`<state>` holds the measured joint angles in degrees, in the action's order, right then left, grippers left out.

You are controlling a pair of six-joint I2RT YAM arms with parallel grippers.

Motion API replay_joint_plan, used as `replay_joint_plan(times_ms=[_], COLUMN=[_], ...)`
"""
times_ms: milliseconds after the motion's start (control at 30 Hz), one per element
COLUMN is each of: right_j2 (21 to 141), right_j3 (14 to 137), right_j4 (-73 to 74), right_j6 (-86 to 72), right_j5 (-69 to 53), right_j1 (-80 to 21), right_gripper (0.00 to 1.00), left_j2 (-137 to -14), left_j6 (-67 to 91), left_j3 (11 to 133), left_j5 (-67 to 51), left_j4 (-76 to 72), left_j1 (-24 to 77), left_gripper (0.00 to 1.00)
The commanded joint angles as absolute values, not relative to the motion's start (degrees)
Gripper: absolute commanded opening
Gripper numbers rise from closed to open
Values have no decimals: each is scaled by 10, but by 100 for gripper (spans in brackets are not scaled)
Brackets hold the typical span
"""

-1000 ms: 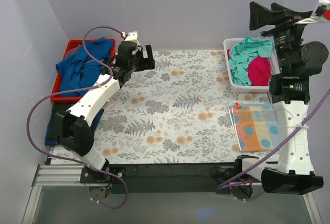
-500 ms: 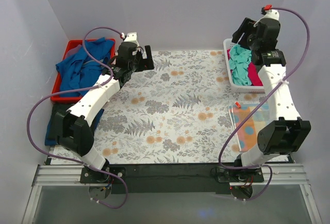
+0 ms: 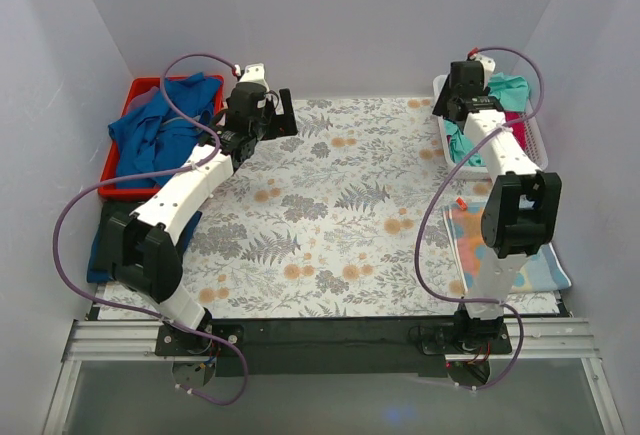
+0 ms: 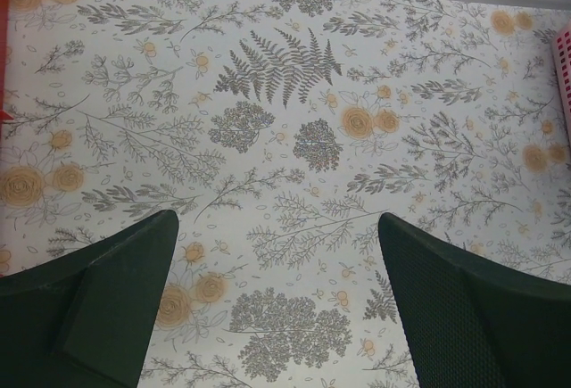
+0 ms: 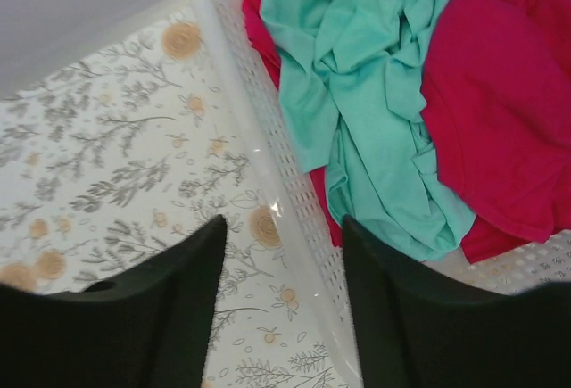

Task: Fold and stack the t-shirts

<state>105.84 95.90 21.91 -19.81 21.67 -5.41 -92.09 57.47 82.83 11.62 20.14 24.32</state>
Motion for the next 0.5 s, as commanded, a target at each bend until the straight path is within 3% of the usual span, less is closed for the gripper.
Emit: replay_joint_plan(times_ms=[0,467], right_j2=[1091,1215], right_j3=[1001,1075], right_j4=[224,259], right_j6=[-235,-279], right_j5=[293,374], right_j1=[-57,-44], right_gripper=[67,70], left_j2=[-915,-908], left_j6=[573,584], left_j3=[818,797], left_j5=[135,127], left_j4=[206,203], left_j1=[240,228], left_gripper=[94,94])
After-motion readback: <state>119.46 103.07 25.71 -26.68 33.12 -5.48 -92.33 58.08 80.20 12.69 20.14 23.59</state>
